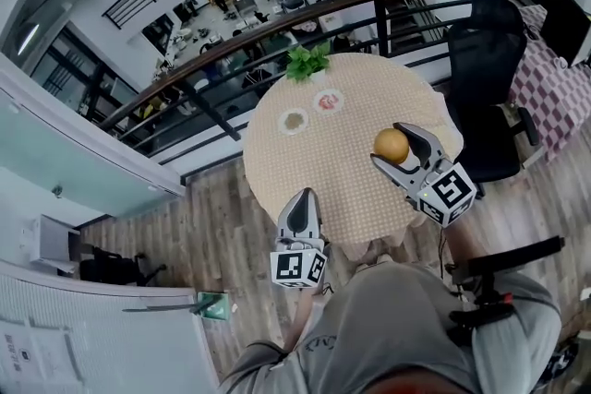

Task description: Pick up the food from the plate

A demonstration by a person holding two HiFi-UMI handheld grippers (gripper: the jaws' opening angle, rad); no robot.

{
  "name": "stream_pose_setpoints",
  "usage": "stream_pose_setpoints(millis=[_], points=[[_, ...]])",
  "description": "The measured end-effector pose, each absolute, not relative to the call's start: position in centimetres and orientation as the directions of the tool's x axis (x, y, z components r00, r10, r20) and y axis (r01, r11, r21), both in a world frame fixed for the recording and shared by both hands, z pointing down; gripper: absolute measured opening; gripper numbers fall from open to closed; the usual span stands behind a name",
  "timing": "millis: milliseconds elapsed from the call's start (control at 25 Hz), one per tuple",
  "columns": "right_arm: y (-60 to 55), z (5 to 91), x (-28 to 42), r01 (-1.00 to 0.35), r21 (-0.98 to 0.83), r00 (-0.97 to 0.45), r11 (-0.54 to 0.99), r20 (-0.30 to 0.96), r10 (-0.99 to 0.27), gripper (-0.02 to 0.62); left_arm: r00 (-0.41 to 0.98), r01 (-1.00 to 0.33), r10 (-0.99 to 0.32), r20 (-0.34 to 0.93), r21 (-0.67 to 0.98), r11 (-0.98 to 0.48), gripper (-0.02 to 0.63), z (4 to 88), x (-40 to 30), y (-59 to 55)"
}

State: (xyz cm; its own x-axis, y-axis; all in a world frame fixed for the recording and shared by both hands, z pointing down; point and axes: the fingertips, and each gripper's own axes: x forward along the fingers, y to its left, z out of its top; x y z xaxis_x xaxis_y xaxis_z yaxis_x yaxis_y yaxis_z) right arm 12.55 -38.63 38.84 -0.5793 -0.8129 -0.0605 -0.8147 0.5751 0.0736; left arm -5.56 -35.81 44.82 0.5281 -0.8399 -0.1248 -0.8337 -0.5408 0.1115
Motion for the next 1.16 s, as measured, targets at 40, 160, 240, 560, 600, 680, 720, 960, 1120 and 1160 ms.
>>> stream_pose_setpoints(millis=[40,160,240,560,600,680,720,960,1120,1160], points=[[-38.7,38.9,12.4,-0.814,0.077,-0.581,0.576,-0.059,-0.812,0.313,0.525,-0.836,-0.842,-0.123,0.113,-0.538,0.011,44.9,-5.6,-35.9],[-39.0,39.0,12.1,-0.810,0.077,-0.587,0.582,-0.075,-0.806,0.313,0.523,-0.838,-0.844,-0.120,0.110,-0.535,0.011,45.1,-5.7,-35.9],[-39.2,39.2,12.2,-0.809,0.068,-0.588,0.584,-0.081,-0.805,0.313,0.522,-0.839,-0.845,-0.119,0.108,-0.534,0.011,45.2,-5.6,-36.0],[-39.7,39.3,12.7,-0.812,0.063,-0.583,0.580,-0.063,-0.810,0.313,0.512,-0.844,-0.851,-0.117,0.118,-0.523,0.011,45.5,-5.6,-36.2],[-39.8,39.3,12.7,-0.812,0.063,-0.583,0.580,-0.061,-0.810,0.313,0.511,-0.844,-0.851,-0.116,0.119,-0.523,0.011,45.6,-5.5,-36.2],[-39.8,39.6,12.8,-0.813,0.057,-0.582,0.580,-0.057,-0.811,0.313,0.512,-0.844,-0.852,-0.114,0.122,-0.523,0.011,45.7,-5.5,-36.1],[-39.8,39.7,12.9,-0.813,0.052,-0.582,0.580,-0.057,-0.811,0.313,0.511,-0.844,-0.852,-0.113,0.123,-0.523,0.011,45.7,-5.5,-36.1],[-39.9,39.5,13.5,-0.810,0.032,-0.586,0.585,-0.075,-0.807,0.313,0.506,-0.847,-0.854,-0.116,0.122,-0.518,0.011,45.7,-5.3,-36.1],[-39.7,39.4,13.6,-0.811,0.028,-0.585,0.584,-0.081,-0.807,0.313,0.503,-0.848,-0.857,-0.110,0.128,-0.514,0.011,46.1,-5.3,-35.9],[-39.7,39.3,13.6,-0.811,0.030,-0.585,0.585,-0.083,-0.807,0.313,0.503,-0.848,-0.858,-0.109,0.129,-0.514,0.011,46.2,-5.3,-35.9]])
